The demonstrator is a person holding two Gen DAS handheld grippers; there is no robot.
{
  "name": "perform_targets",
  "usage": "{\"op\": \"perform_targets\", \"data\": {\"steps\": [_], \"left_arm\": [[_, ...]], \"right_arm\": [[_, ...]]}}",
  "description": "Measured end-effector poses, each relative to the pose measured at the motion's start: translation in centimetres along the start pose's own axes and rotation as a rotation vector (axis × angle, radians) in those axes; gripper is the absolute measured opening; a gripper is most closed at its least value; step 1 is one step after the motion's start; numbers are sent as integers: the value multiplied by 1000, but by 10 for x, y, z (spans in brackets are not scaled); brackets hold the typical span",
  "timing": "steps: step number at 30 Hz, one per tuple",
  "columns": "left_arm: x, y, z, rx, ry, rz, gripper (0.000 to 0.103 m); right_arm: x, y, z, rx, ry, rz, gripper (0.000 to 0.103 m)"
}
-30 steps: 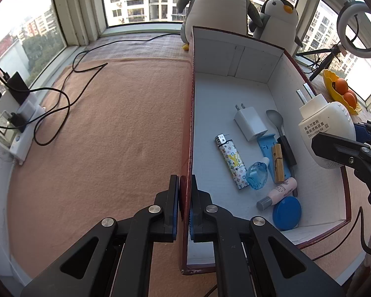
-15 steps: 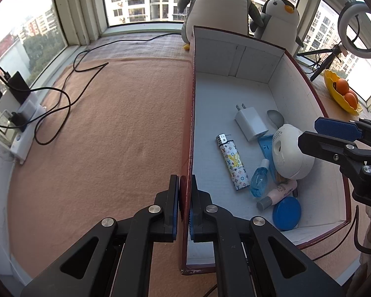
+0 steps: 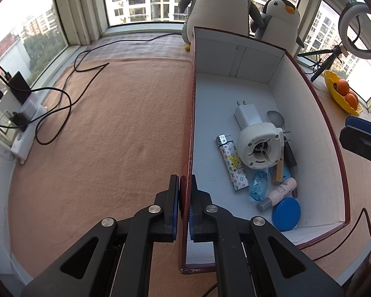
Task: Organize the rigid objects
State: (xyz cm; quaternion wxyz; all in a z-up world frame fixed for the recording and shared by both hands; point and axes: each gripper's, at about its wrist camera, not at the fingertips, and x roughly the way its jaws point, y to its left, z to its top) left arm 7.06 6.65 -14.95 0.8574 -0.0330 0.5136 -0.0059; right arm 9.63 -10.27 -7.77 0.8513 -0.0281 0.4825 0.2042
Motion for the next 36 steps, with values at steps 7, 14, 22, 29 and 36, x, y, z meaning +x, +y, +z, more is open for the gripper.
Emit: {"op": "perform_targets", "data": {"steps": [7, 14, 22, 29, 36], "left_arm": [[-4, -2, 2, 4, -4, 3, 5], [-6, -1, 3, -4, -1, -1, 6], [-18, 3, 9, -34, -36, -7, 20], [-34, 3, 11, -37, -77, 11, 22], [-55, -5, 12, -15, -117, 1, 34]], "right_arm": [[-21, -22, -9, 47, -32, -33, 54], [-31, -35, -17, 82, -47, -56, 55], [-47, -43, -23, 102, -80, -85, 61], [-62, -50, -28, 127, -112, -104, 64], [-75, -55, -32, 143, -131, -124, 66]]}}
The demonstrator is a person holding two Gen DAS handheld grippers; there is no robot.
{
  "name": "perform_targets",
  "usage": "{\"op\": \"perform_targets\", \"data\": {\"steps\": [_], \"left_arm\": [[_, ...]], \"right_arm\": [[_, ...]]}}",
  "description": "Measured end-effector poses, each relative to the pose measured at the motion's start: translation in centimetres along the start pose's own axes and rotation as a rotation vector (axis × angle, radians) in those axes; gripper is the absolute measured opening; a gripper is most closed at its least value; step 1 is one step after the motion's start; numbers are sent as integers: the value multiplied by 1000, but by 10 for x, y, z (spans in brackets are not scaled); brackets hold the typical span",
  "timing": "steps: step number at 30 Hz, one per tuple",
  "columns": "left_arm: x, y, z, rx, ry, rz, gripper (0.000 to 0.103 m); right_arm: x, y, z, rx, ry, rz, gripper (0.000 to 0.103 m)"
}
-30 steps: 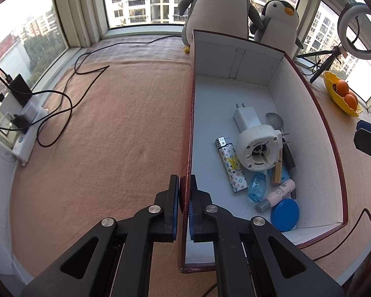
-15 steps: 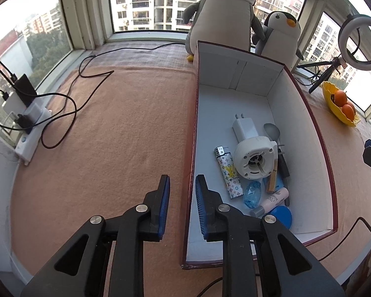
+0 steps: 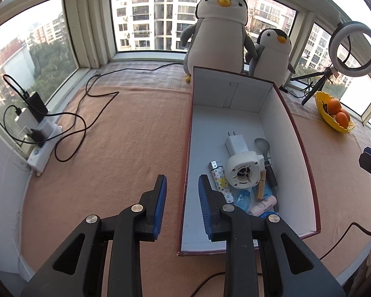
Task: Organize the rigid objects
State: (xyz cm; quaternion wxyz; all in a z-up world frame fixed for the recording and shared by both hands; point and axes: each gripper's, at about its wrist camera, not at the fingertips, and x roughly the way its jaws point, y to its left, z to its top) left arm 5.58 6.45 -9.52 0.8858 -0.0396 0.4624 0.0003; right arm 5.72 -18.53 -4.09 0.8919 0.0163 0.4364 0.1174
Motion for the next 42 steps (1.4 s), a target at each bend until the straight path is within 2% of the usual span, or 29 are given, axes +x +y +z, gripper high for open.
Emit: {"op": "perform_targets", "data": {"steps": [2, 8, 12, 20, 42], "left_arm": [[-5, -4, -1, 6, -10, -6, 41], [-19, -12, -2, 24, -28, -29, 43], [-28, -17, -2, 36, -46, -44, 62], [-47, -31, -3, 60, -83, -62, 80], [-53, -43, -5, 87, -75, -52, 81]], "right_arm": [[-4, -1, 0, 3, -8, -6, 67], [-15, -2, -1, 6, -30, -11, 70], [-20, 0, -3, 4, -39, -15, 72], [-30, 0, -6, 11, -62, -40, 77], [-34, -8, -13, 51, -60, -52, 79]]}}
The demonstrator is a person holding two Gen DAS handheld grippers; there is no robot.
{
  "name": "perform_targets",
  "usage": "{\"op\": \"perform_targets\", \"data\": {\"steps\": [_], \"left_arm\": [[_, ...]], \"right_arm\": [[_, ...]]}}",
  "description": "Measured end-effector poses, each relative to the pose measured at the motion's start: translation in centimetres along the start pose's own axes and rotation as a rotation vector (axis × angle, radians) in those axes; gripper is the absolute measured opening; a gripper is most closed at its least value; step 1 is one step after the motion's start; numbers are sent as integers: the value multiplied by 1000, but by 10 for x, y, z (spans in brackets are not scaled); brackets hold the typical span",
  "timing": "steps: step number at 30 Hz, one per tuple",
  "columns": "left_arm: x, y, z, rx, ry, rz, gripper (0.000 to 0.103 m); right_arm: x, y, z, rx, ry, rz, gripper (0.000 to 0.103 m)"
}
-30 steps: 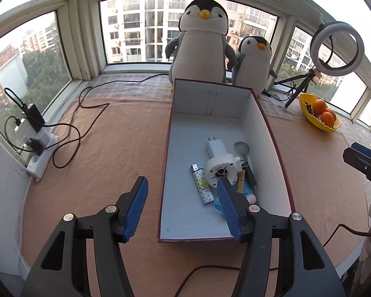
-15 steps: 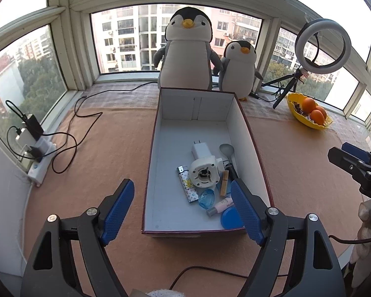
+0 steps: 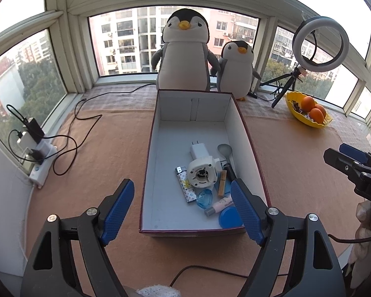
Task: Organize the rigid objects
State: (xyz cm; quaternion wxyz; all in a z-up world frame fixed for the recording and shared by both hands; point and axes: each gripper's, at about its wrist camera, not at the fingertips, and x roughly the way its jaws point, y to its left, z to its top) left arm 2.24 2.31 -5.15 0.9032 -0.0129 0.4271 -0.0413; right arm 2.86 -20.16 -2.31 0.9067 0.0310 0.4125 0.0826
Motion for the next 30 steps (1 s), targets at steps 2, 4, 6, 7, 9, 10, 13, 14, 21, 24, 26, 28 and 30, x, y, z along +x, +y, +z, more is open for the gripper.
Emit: {"op": "perform_targets", "data": {"steps": [2, 4, 6, 7, 9, 10, 13, 14, 21, 24, 26, 28, 30], "left_arm": [[0, -1, 0, 1, -1, 1, 81], [0, -1, 0, 1, -2, 3, 81], [0, -1, 1, 1, -1, 3, 81], [0, -1, 1, 0, -1, 3, 81], [0, -1, 1, 0, -2, 3, 81], [0, -1, 1, 0, -2, 4, 81], [0, -1, 1, 2, -2, 4, 81], [0, -1, 1, 2, -1, 3, 81], [0, 0, 1, 2, 1, 0, 81], [0, 0, 1, 3, 0, 0, 81], [0, 0, 1, 3, 0, -1, 81], [0, 0, 1, 3, 1, -2, 81], [-1, 1, 1, 1, 1, -3, 81]], "right_arm": [[0, 0, 0, 2, 0, -2, 79], [1, -1, -1, 4, 1, -1, 79], [1, -2, -1, 4, 3, -2, 79], [2, -2, -1, 3, 4, -2, 79], [2, -3, -2, 4, 5, 0, 79], [2, -3, -1, 3, 6, 1, 79], [2, -3, -1, 1, 6, 2, 79], [2, -3, -1, 1, 6, 2, 79], [2, -3, -1, 9, 8, -1, 79], [3, -4, -1, 8, 10, -1, 79], [3, -4, -1, 6, 11, -1, 79], [3, -4, -1, 5, 12, -1, 79], [3, -4, -1, 5, 12, -2, 79]]}}
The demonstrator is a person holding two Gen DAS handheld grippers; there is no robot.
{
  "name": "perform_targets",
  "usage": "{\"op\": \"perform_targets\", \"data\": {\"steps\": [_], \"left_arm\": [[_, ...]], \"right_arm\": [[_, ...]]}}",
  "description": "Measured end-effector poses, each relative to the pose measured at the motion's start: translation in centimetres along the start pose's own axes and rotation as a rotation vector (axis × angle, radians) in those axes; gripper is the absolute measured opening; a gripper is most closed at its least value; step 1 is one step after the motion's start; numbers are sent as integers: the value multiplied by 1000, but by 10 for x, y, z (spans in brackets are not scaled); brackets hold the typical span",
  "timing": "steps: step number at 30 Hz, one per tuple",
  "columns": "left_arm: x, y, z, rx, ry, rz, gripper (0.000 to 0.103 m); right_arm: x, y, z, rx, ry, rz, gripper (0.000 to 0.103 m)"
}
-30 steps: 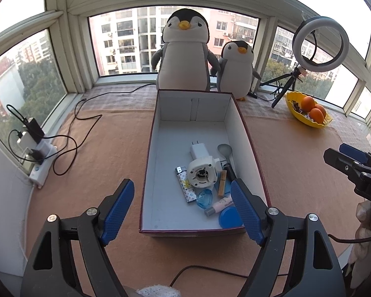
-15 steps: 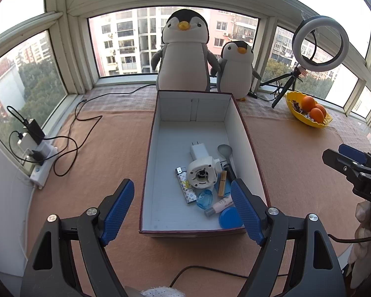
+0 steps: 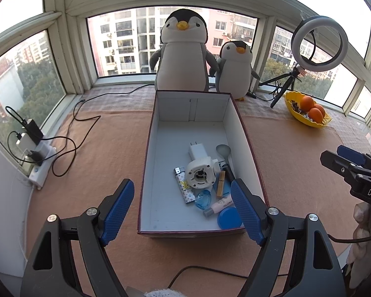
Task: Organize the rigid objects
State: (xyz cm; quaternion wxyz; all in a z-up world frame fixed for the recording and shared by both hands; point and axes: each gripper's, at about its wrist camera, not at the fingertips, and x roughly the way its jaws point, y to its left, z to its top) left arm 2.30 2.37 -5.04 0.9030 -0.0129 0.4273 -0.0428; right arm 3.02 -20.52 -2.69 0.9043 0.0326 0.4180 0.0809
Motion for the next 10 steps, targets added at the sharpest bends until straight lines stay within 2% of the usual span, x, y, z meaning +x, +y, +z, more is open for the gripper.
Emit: {"op": "perform_targets", "data": {"steps": [10], "left_arm": [[0, -5, 2, 18, -12, 9, 81]], "right_arm": [[2, -5, -2, 3, 8, -6, 79]]}}
